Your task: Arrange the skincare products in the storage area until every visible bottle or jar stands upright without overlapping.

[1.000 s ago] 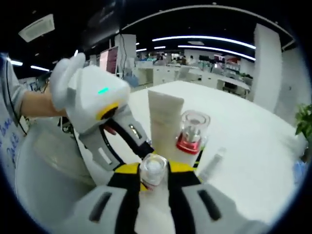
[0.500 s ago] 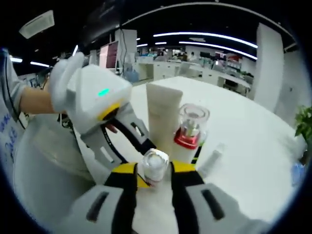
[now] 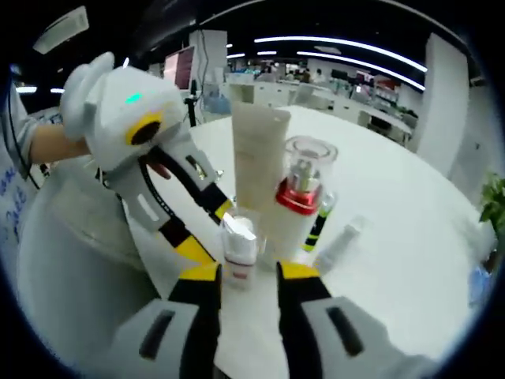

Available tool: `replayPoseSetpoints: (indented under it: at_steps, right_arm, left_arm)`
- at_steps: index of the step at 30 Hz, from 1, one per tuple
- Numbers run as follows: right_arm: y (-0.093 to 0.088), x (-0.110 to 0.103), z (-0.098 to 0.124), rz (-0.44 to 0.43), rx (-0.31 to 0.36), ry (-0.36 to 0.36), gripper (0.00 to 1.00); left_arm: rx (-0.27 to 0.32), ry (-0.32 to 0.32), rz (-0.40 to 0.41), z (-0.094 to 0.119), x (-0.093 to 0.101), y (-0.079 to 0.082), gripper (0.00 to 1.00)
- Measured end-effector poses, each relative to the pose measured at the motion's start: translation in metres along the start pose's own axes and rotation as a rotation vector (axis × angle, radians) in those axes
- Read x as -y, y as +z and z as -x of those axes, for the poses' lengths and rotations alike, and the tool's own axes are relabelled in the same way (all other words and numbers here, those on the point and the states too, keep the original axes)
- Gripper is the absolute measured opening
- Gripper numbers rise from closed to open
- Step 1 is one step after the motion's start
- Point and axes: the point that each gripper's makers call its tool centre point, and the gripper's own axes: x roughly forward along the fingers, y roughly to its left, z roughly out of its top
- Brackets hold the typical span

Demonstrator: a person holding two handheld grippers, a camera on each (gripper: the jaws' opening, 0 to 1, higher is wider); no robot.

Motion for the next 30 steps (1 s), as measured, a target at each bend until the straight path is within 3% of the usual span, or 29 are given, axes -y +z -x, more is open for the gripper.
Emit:
replayPoseSetpoints:
  at_steps: [6, 10, 19, 30]
  right_arm:
    - [-0.007, -0.001, -0.009, -0.003, -0.035, 0.038, 0.23]
    - [-0.010, -0.003, -0.013, -0.002, -0.047, 0.058, 0.21]
    - [-0.012, -0.001, -0.016, -0.010, -0.071, 0.066, 0.13]
    - [-0.014, 0.004, -0.024, -0.003, -0.090, 0.068, 0.12]
  left_arm:
    - [0.019, -0.060, 0.068, 0.001, 0.014, 0.004, 0.11]
    - [0.003, -0.057, 0.070, -0.004, 0.014, 0.002, 0.12]
    - [-0.015, -0.006, 0.104, -0.012, 0.000, -0.003, 0.08]
    - [-0.021, 0.035, 0.135, -0.015, -0.009, -0.004, 0.08]
